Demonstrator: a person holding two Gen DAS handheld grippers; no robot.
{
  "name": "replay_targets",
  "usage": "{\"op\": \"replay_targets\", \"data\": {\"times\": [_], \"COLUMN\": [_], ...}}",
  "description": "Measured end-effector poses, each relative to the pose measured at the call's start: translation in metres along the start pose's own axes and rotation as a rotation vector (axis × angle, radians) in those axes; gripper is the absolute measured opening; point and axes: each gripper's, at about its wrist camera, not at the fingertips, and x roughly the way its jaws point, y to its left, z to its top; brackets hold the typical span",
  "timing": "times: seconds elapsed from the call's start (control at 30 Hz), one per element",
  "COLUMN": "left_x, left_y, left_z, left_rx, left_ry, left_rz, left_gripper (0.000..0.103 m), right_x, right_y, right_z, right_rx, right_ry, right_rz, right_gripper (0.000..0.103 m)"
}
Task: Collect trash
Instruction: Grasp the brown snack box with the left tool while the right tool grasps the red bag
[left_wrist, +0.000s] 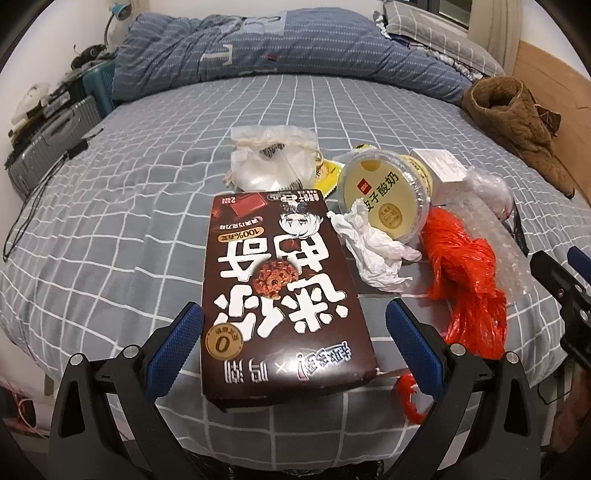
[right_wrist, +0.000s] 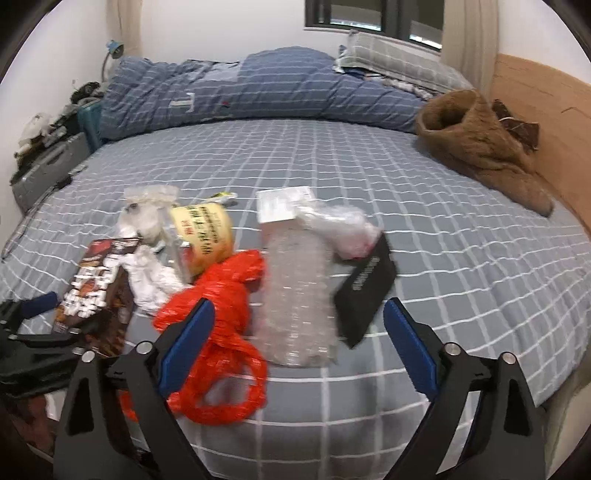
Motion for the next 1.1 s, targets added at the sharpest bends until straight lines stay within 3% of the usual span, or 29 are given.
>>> {"op": "replay_targets", "data": {"times": [0.33, 0.6, 0.73, 0.8, 0.97, 1.1], "left_x": [0.005, 0.022, 0.034, 0.033, 0.031, 0.033], "left_y": [-0.009, -0.001, 0.009, 0.009, 0.008, 0.008], "left_z": [0.001, -0.005, -0.006, -0.006, -0.009, -0.009], "left_rx": [0.024, 0.012, -0.047, -0.039, -0.049, -0.043], "left_ry": [-0.009, 0.050, 0.084, 0.069, 0.058, 0.049], "left_rz": [0.039, 0.062, 0.036, 0.040, 0.023, 0.025], "left_gripper": [0.097, 0.097, 0.097, 0.090, 0.089, 0.089], "right_x": [0.010, 0.026, 0.037, 0.040, 0.047, 0.044], "right_y": [0.035, 0.045, 0.050, 0.051, 0.050, 0.046], "right_z": [-0.004, -0.009, -0.014, -0.016, -0.019, -0.017], "right_rx": [-0.077, -0.106, -0.115, -0.120, -0.108, -0.087], "right_ry": [0.015, 0.052, 0.087, 0.098, 0.126, 0.115], "right_rz": [0.115, 0.137, 0.145, 0.146, 0.150, 0.148], "right_gripper": [0.076, 0.068, 0.059, 0.054, 0.033, 0.027]}}
